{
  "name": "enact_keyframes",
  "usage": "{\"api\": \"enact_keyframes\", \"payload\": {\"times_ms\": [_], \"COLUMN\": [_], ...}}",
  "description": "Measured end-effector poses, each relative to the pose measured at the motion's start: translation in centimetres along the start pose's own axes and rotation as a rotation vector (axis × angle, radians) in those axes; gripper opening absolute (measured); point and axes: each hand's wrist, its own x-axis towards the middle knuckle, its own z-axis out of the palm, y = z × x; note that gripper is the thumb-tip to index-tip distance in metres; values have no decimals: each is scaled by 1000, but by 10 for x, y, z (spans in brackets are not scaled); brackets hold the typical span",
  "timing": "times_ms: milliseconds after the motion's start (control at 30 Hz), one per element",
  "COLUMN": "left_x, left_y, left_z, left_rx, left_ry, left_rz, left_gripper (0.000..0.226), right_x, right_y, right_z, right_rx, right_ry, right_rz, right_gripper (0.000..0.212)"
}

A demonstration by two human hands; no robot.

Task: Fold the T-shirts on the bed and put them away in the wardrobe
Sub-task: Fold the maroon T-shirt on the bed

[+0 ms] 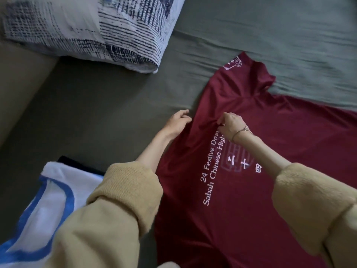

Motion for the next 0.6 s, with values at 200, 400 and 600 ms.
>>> {"api": "enact_keyframes", "payload": {"times_ms": [200,400,600], "left_x": [28,39,65], "left_y": [21,26,29], "left_z": [6,-14,-15], "left_rx": [-9,-109,-207], "left_ry": [-169,-211,-173], "left_rz": [-73,-65,-63], "left_gripper": [43,17,15], "right_x": [26,70,131], "right_y": [7,4,-17], "right_z": [-18,-46,-60], "right_rx": [56,-44,-426], "right_ry": [129,225,-84], "right_rz": [68,-232,-490], "right_gripper": [21,40,68]}}
